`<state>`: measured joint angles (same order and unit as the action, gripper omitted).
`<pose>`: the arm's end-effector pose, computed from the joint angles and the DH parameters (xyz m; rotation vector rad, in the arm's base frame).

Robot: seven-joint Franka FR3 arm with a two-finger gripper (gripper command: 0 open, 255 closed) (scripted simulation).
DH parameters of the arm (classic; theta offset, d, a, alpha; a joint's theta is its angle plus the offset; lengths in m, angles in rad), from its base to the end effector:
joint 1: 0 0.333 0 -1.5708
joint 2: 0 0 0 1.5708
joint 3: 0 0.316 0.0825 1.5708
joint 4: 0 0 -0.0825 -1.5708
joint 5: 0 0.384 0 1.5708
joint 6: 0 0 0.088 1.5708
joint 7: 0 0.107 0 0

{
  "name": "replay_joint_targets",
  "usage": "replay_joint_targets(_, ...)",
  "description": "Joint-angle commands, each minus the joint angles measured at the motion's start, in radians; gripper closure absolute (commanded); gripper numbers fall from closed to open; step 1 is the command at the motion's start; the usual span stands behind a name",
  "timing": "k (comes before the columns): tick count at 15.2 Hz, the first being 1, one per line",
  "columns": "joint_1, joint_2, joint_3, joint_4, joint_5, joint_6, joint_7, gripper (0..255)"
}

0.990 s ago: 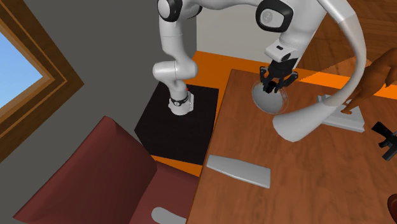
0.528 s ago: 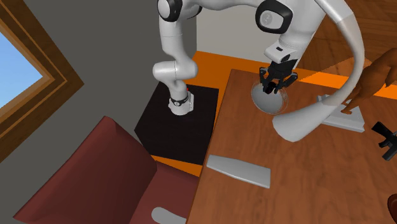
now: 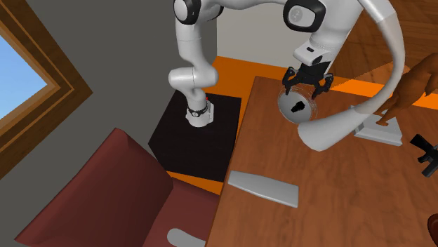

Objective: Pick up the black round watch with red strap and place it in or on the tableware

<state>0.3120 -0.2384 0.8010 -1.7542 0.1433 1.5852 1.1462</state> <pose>0.1703 0.4764 0.6219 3.1275 -0.0779 0.0374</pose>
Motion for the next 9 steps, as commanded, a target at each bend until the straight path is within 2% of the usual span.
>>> replay_joint_targets(1,-0.004,0.022,0.008,0.081,-0.015,-0.061,0.015,0)
replay_joint_targets(2,-0.005,0.034,0.013,0.118,-0.023,-0.088,0.023,0)
replay_joint_targets(9,-0.005,0.034,0.013,0.118,-0.023,-0.088,0.023,0)
